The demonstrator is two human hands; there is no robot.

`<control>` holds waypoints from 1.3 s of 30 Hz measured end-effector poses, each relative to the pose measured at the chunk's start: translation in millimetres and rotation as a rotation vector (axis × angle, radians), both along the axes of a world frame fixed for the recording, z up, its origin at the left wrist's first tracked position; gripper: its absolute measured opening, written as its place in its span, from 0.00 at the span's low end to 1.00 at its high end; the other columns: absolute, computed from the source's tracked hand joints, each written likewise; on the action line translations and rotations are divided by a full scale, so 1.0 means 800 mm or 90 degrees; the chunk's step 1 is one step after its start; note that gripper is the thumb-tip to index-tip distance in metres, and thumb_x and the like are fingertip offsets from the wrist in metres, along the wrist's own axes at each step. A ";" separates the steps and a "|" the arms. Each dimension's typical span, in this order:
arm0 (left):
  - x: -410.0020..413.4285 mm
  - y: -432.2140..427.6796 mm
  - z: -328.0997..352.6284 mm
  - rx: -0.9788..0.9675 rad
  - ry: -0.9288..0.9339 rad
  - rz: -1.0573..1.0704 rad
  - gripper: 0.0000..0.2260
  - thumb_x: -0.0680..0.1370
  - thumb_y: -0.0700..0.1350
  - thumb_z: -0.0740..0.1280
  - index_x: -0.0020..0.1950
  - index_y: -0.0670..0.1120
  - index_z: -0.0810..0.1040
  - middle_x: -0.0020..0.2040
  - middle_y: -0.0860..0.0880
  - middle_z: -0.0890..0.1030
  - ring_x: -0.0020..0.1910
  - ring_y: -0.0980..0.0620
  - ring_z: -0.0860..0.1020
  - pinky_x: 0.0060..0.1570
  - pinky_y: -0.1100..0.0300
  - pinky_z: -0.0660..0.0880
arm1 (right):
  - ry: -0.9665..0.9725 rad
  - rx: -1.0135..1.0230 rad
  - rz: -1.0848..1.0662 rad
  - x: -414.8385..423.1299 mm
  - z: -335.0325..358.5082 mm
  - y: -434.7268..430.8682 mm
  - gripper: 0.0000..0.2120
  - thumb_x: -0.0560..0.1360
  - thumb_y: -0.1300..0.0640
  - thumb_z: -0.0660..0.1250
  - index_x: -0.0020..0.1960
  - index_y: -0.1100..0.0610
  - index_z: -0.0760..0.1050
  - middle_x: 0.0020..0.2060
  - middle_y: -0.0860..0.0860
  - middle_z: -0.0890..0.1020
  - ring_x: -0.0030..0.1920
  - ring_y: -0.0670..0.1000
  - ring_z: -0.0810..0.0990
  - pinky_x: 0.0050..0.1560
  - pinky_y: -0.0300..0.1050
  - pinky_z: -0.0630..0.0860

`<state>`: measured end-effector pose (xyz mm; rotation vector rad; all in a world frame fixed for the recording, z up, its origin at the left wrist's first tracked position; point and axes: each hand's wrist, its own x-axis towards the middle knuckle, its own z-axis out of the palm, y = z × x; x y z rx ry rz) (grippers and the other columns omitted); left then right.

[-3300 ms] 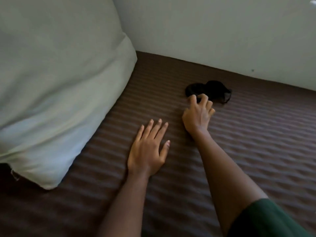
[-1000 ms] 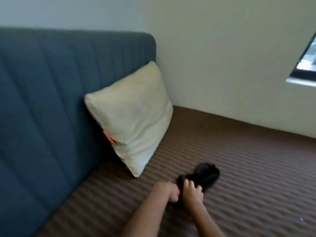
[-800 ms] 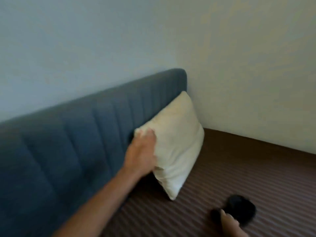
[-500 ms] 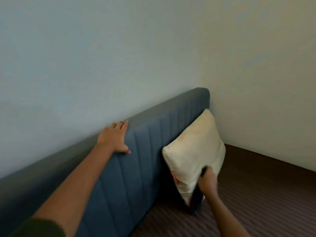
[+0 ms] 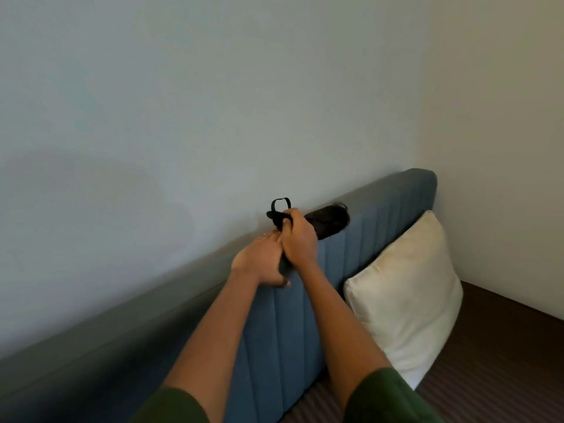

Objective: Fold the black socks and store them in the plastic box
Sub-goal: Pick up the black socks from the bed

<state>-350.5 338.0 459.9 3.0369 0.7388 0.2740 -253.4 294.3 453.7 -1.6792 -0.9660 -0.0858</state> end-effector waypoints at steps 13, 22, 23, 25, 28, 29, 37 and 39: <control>-0.025 -0.032 0.016 -0.024 -0.033 0.018 0.42 0.68 0.56 0.73 0.76 0.45 0.59 0.74 0.46 0.66 0.72 0.47 0.66 0.69 0.52 0.67 | -0.193 -0.178 -0.044 0.006 0.009 -0.003 0.11 0.77 0.62 0.55 0.58 0.61 0.71 0.52 0.59 0.80 0.53 0.61 0.76 0.50 0.52 0.67; -0.409 -0.058 0.025 -0.053 0.047 0.251 0.50 0.60 0.79 0.50 0.78 0.57 0.48 0.79 0.52 0.56 0.77 0.53 0.57 0.74 0.57 0.56 | -0.266 -0.313 -0.166 -0.103 0.044 0.014 0.16 0.73 0.66 0.61 0.60 0.64 0.69 0.56 0.62 0.77 0.57 0.63 0.75 0.53 0.56 0.73; -0.422 -0.063 0.024 -0.047 0.036 0.281 0.49 0.61 0.79 0.54 0.78 0.58 0.51 0.78 0.52 0.60 0.76 0.53 0.61 0.73 0.57 0.59 | -0.254 -0.246 -0.164 -0.132 0.049 0.013 0.15 0.70 0.67 0.63 0.57 0.64 0.71 0.52 0.62 0.78 0.54 0.64 0.77 0.49 0.56 0.74; -0.428 -0.065 0.027 -0.011 0.002 0.326 0.48 0.60 0.79 0.57 0.76 0.57 0.59 0.73 0.51 0.69 0.71 0.50 0.70 0.67 0.55 0.68 | -0.275 -0.113 -0.117 -0.220 0.059 0.015 0.14 0.66 0.69 0.64 0.52 0.64 0.73 0.46 0.62 0.80 0.46 0.65 0.79 0.43 0.55 0.75; -0.429 -0.059 0.027 -0.001 -0.008 0.320 0.40 0.66 0.74 0.61 0.72 0.52 0.66 0.66 0.49 0.77 0.62 0.46 0.77 0.57 0.52 0.74 | -0.252 -0.025 0.065 -0.382 0.050 0.011 0.16 0.64 0.68 0.59 0.51 0.64 0.75 0.44 0.62 0.79 0.45 0.64 0.78 0.42 0.56 0.75; -0.430 -0.057 0.027 -0.004 -0.010 0.316 0.34 0.70 0.68 0.62 0.70 0.51 0.69 0.65 0.47 0.78 0.61 0.44 0.78 0.57 0.51 0.74 | -0.194 -0.031 0.138 -0.421 0.043 0.006 0.16 0.65 0.66 0.57 0.51 0.63 0.74 0.46 0.61 0.79 0.46 0.63 0.77 0.44 0.56 0.75; -0.440 -0.069 0.029 -0.051 -0.099 0.236 0.22 0.72 0.55 0.63 0.61 0.45 0.73 0.57 0.43 0.78 0.56 0.43 0.77 0.54 0.51 0.72 | 0.057 -0.046 0.100 -0.454 0.033 -0.013 0.10 0.75 0.66 0.56 0.54 0.64 0.72 0.49 0.61 0.80 0.50 0.60 0.78 0.43 0.43 0.67; -0.462 -0.064 0.029 -0.089 -0.051 0.179 0.31 0.71 0.57 0.67 0.69 0.44 0.67 0.66 0.42 0.73 0.65 0.43 0.71 0.65 0.51 0.67 | 0.020 -0.070 0.088 -0.458 0.029 -0.011 0.11 0.74 0.66 0.56 0.54 0.63 0.72 0.49 0.60 0.80 0.50 0.61 0.78 0.43 0.44 0.68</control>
